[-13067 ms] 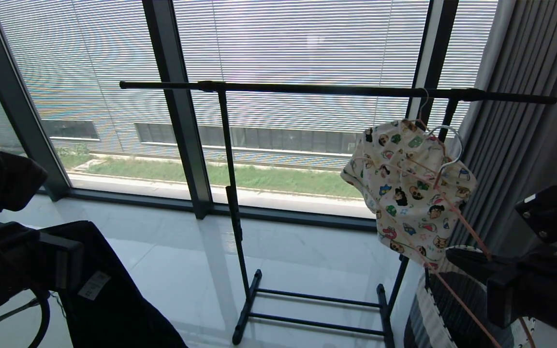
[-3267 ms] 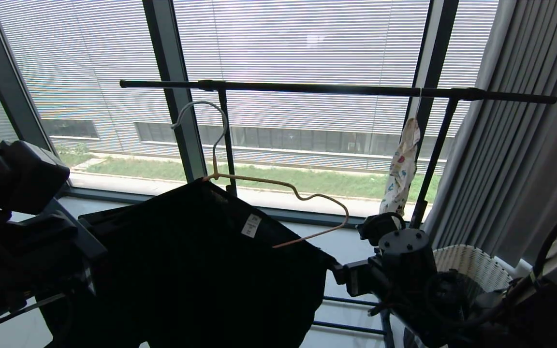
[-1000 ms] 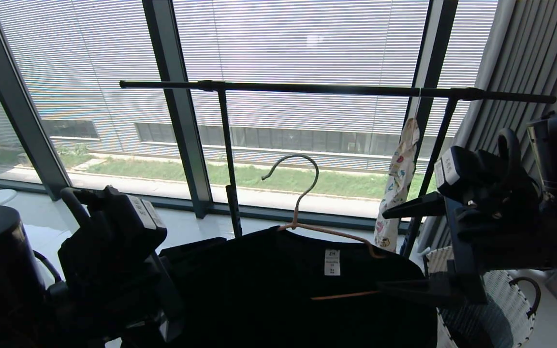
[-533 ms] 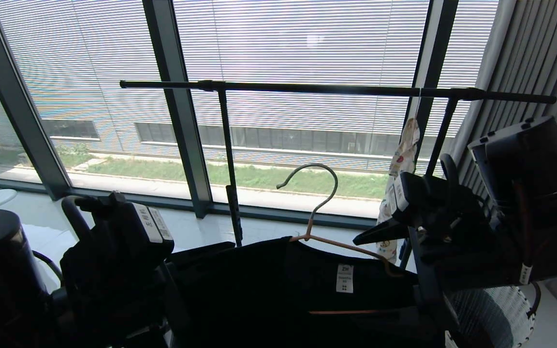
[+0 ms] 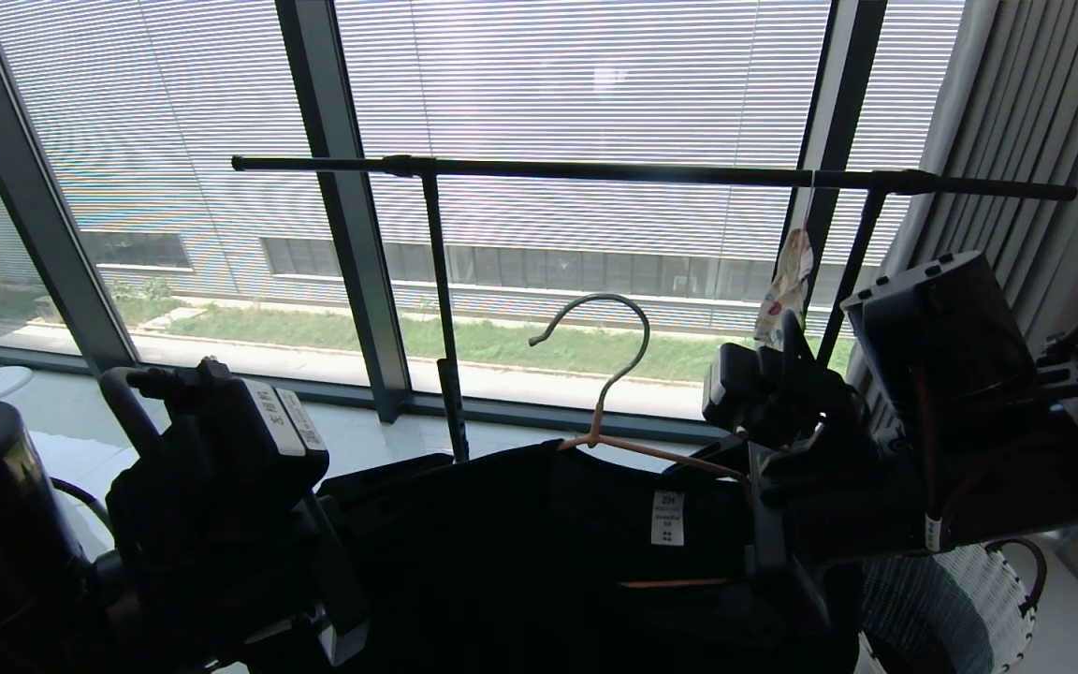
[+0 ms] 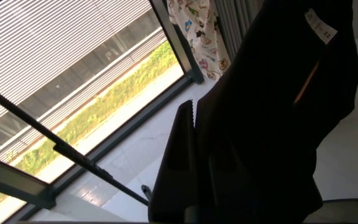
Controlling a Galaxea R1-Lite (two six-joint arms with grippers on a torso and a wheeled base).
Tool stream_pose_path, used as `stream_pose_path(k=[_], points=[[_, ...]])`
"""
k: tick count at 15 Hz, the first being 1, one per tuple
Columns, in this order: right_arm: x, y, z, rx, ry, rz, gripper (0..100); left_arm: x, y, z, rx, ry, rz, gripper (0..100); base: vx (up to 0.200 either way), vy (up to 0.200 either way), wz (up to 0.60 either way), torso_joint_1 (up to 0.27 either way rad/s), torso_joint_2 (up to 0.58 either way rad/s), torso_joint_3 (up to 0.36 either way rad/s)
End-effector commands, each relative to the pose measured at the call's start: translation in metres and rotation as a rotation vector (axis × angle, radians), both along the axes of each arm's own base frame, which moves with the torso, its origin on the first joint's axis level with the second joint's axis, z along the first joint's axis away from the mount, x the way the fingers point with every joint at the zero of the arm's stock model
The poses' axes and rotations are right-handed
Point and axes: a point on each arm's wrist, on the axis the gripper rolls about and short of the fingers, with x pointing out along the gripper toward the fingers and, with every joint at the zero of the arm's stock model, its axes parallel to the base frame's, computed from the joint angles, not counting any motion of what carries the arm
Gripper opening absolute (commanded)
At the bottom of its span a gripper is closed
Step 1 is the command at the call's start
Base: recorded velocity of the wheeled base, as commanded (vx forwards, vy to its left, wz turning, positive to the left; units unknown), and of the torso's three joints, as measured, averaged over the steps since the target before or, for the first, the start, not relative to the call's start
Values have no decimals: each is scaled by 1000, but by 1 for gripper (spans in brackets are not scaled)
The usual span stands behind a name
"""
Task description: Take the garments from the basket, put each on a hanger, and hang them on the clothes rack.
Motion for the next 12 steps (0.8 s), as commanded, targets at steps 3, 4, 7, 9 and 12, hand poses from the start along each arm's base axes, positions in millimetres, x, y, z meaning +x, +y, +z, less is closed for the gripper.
stream_pose_path(k=[3, 4, 7, 9, 12], points=[[7, 8, -9, 0, 9, -8, 0, 0, 0, 1, -3, -3, 0, 0, 0, 0, 0, 0, 0, 0], [8, 8, -9, 1, 8, -11, 0, -1, 1, 1, -4, -5, 0, 0, 0, 0, 0, 0, 0, 0], [9, 8, -7, -4, -14, -38, 0, -1, 1, 1, -4, -5, 0, 0, 0, 0, 0, 0, 0, 0], [14, 7, -5, 13, -49, -70, 0, -1, 1, 1, -2, -4, -2, 0, 0, 0, 0, 0, 0, 0], [17, 8, 0, 57, -99, -79, 0, -2, 1, 1, -2, -7, -4, 0, 0, 0, 0, 0, 0, 0]])
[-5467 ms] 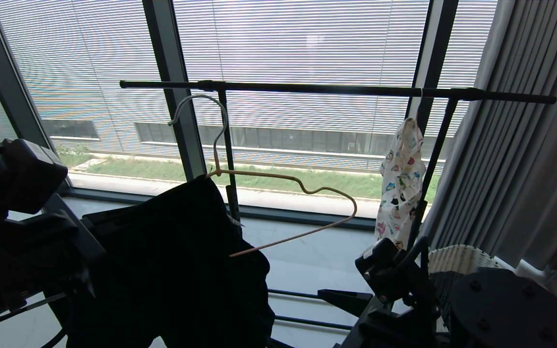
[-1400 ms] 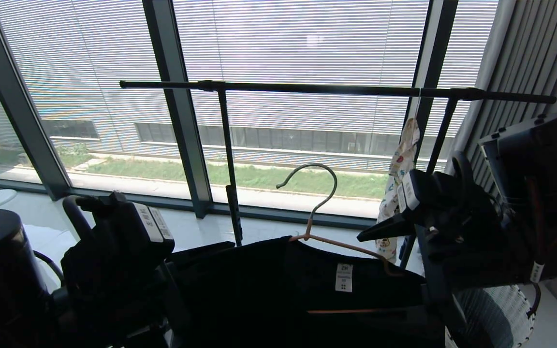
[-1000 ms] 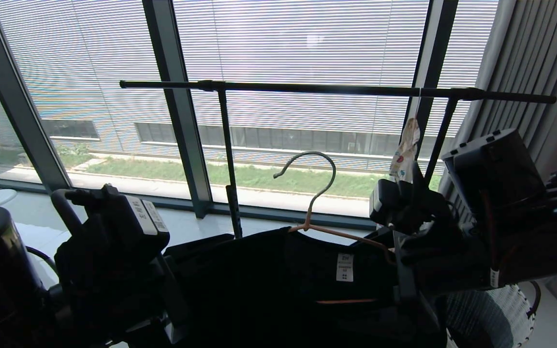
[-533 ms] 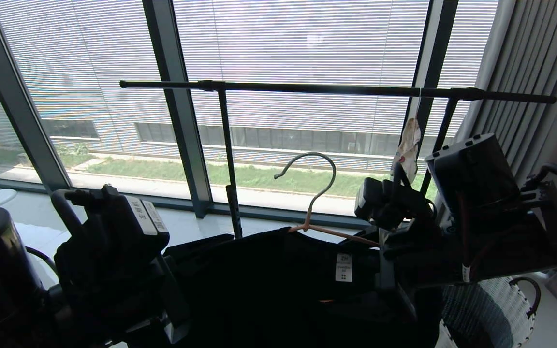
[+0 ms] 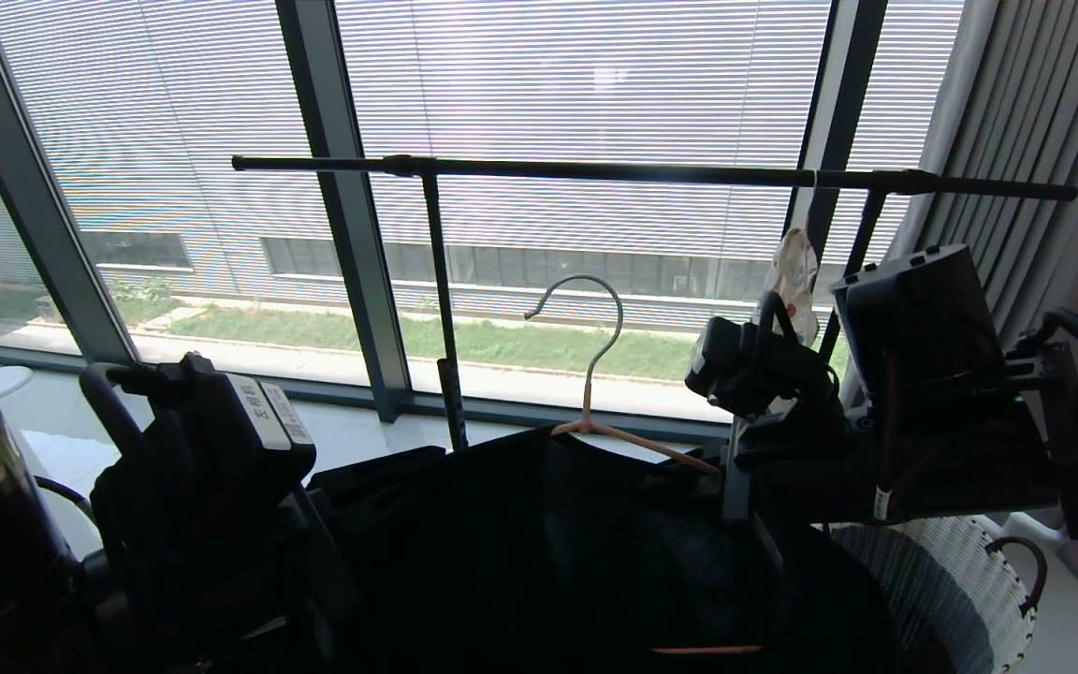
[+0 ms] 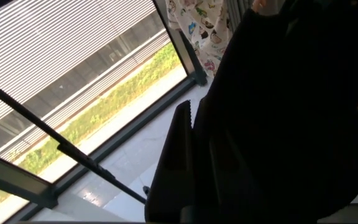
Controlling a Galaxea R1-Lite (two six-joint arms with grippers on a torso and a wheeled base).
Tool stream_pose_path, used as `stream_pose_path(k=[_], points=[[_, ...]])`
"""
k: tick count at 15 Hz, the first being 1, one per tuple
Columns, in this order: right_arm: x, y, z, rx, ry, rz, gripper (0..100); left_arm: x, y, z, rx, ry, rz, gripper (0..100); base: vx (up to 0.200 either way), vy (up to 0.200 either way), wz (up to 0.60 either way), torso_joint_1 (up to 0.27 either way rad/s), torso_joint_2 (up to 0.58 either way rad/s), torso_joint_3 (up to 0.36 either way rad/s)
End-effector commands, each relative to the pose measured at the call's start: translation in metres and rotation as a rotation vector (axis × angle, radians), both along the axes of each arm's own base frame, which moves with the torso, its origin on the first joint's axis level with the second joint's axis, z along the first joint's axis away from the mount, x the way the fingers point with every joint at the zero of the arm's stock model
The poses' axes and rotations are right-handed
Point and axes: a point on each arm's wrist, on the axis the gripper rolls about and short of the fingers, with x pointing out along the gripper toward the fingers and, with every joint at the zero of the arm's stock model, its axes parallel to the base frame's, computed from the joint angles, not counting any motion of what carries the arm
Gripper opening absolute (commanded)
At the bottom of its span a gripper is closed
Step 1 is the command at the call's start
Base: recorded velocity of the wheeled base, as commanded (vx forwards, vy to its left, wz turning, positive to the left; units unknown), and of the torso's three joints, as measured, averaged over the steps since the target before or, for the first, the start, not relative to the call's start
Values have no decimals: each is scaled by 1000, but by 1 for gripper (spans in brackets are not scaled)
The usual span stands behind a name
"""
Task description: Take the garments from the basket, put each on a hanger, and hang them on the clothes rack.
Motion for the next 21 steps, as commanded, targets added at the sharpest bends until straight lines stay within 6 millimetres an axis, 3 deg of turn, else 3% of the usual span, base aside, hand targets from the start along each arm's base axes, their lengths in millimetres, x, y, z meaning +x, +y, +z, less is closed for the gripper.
stream_pose_path(k=[1, 7, 12, 16, 21], points=[[0, 0, 1, 20, -27, 1, 0, 0, 0, -1, 4, 4, -3, 100, 0, 0, 0, 0, 0, 0], [-12, -15, 0, 48, -404, 64, 0, 3, 3, 2, -8, -10, 60, 100, 0, 0, 0, 0, 0, 0], [-20, -42, 11, 35, -532, 25, 0, 15, 23, 1, -19, -29, 209, 100, 0, 0, 0, 0, 0, 0], [-35, -56, 13, 40, -569, 38, 0, 22, 51, -26, 14, 80, 323, 100, 0, 0, 0, 0, 0, 0], [-42, -58, 21, 73, -589, 63, 0, 37, 56, -54, 55, 222, 308, 100, 0, 0, 0, 0, 0, 0]])
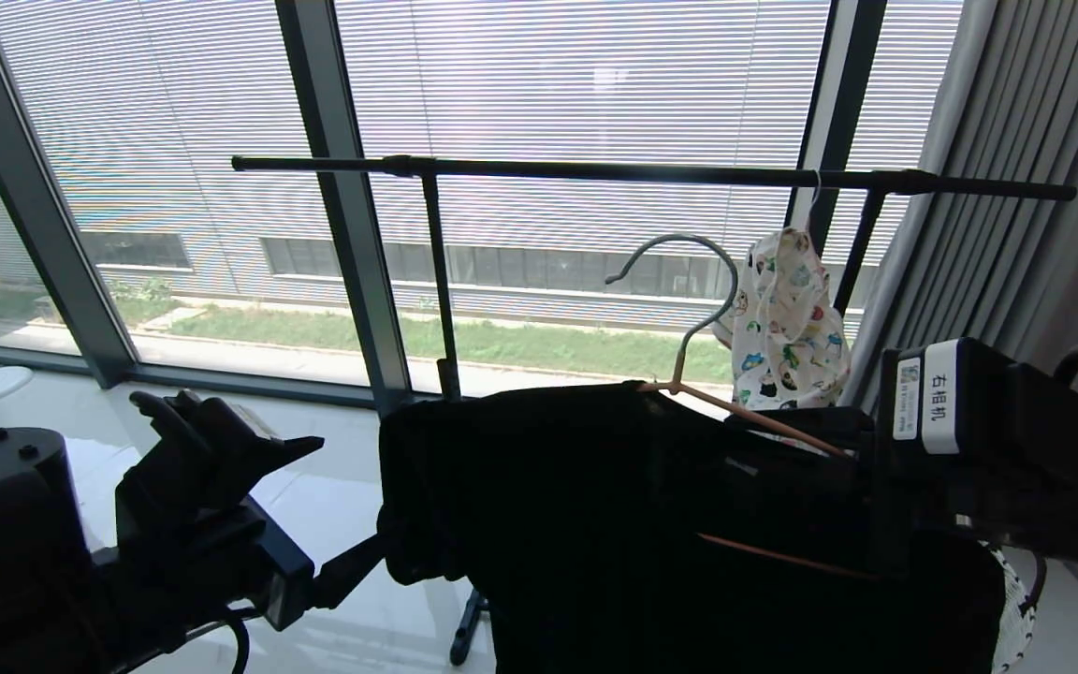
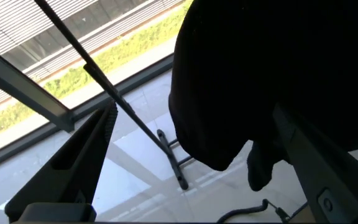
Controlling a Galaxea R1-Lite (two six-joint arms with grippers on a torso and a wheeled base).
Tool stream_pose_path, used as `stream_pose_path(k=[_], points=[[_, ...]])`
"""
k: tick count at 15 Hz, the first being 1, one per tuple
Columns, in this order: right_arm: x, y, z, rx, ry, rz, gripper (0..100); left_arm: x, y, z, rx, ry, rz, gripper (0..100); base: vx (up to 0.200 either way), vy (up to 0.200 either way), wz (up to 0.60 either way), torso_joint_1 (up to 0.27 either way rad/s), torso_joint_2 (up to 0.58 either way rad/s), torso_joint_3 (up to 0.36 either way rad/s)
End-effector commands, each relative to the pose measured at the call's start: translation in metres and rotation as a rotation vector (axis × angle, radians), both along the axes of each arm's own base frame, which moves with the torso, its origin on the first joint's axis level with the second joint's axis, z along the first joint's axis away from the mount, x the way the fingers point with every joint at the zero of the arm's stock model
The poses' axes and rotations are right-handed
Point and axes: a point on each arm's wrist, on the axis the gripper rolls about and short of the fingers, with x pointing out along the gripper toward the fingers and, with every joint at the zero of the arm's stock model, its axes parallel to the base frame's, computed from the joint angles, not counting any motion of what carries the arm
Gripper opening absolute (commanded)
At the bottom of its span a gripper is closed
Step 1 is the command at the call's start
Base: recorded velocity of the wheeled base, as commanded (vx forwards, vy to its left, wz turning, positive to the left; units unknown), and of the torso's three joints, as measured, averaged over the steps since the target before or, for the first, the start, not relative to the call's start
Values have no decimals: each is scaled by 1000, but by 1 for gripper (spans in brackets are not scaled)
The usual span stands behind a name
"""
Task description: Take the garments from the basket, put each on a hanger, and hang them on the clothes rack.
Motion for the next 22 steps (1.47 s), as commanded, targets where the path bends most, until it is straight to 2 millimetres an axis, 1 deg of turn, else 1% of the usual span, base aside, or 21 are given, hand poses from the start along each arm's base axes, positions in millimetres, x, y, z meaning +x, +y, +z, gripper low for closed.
stream_pose_path(k=[1, 4, 8, 9, 14, 16, 19, 20, 22], points=[[-5, 0, 5, 15, -16, 14, 0, 12, 5, -18, 23, 90, 46, 100, 0, 0, 0, 0, 0, 0], [-9, 0, 7, 21, -23, 26, 0, 19, 4, -28, 36, 141, 51, 100, 0, 0, 0, 0, 0, 0], [-10, 0, 7, 21, -23, 29, 0, 23, 9, -27, 30, 127, 80, 100, 0, 0, 0, 0, 0, 0], [-10, 0, 7, 21, -23, 27, 0, 23, 10, -27, 26, 115, 82, 0, 0, 0, 0, 0, 0, 0], [-10, 0, 7, 20, -23, 26, 0, 23, 11, -26, 27, 110, 89, 0, 0, 0, 0, 0, 0, 0], [-10, 0, 7, 20, -23, 24, 0, 25, 15, -27, 27, 113, 112, 0, 0, 0, 0, 0, 0, 0], [-9, -1, 4, 14, -16, 15, 0, 27, 33, -28, 26, 121, 203, 0, 0, 0, 0, 0, 0, 0], [-8, -3, 4, 13, -14, 4, 0, 29, 41, -29, 26, 122, 248, 0, 0, 0, 0, 0, 0, 0], [-5, -6, 3, 13, -12, -16, 0, 29, 49, -27, 23, 113, 286, 0, 0, 0, 0, 0, 0, 0]])
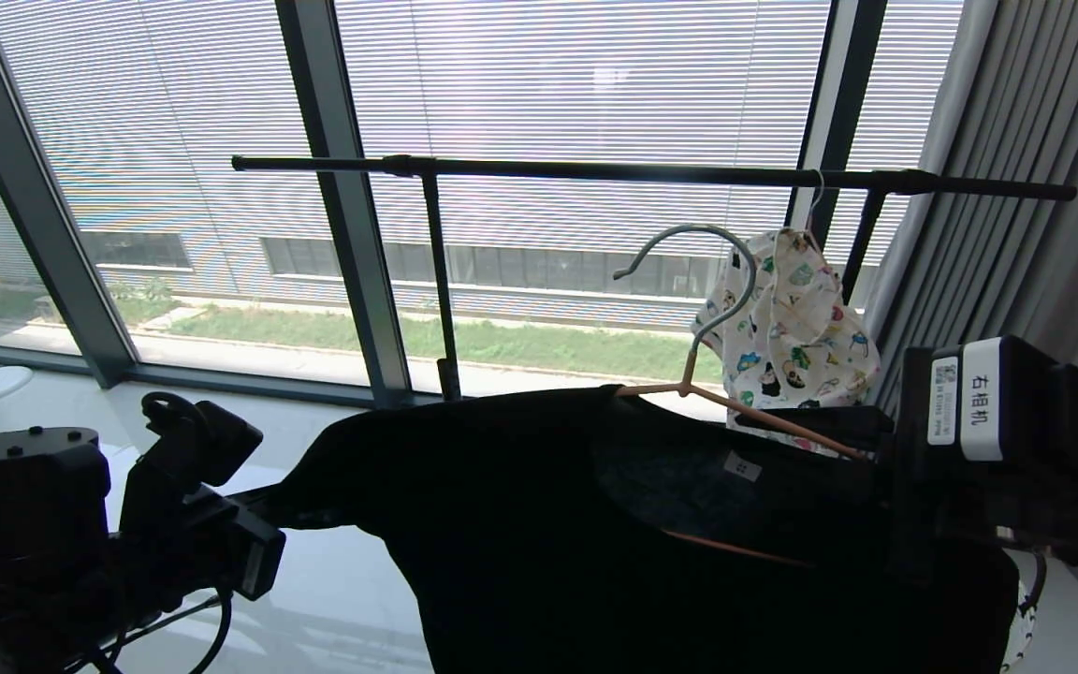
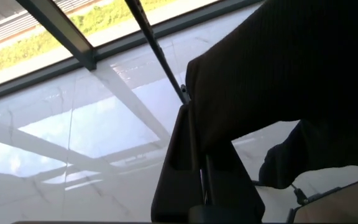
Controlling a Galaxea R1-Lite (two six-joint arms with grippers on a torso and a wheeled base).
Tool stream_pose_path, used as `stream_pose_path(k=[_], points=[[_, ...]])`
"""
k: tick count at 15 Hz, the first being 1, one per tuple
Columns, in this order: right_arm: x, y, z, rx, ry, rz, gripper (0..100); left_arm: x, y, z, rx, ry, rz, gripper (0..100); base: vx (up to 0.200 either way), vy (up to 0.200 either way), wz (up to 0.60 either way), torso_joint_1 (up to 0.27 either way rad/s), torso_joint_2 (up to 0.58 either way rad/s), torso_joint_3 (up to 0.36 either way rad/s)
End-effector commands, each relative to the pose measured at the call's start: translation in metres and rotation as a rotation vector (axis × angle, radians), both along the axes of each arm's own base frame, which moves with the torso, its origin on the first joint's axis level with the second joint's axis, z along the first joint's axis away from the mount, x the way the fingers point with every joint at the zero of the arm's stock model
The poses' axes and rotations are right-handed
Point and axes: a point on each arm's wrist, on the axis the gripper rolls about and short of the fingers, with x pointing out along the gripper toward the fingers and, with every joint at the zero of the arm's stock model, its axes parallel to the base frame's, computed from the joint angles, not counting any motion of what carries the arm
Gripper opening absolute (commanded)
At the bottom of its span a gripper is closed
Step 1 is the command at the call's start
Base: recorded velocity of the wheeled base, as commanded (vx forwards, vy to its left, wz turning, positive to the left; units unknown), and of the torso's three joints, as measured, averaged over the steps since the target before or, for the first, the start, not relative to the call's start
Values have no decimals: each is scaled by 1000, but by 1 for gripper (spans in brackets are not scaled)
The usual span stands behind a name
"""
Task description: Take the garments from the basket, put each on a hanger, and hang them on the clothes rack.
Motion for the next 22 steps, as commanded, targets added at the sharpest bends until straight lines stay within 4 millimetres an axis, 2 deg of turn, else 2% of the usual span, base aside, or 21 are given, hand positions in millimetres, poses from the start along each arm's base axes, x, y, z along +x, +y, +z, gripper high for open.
stream_pose_path(k=[1, 7, 8, 16, 19, 22], points=[[3, -3, 0, 0, 1, -18, 0, 0, 8, 0, 2, -2, 42, 0, 0, 0, 0, 0, 0, 0], [3, -4, 0, 2, -1, -23, 0, -1, 10, 1, 14, -10, 64, 0, 0, 0, 0, 0, 0, 0], [4, -4, 0, 1, 0, -23, 0, -2, 10, 3, 12, -18, 64, 100, 0, 0, 0, 0, 0, 0], [3, -5, 1, 5, -5, -28, 0, -12, 11, 16, 7, -87, 71, 100, 0, 0, 0, 0, 0, 0], [1, -8, -3, -5, 11, -63, 0, -37, 13, 31, 21, -191, 121, 100, 0, 0, 0, 0, 0, 0], [-4, -15, -20, 6, 137, -158, 0, -62, 18, 47, 4, -309, 179, 100, 0, 0, 0, 0, 0, 0]])
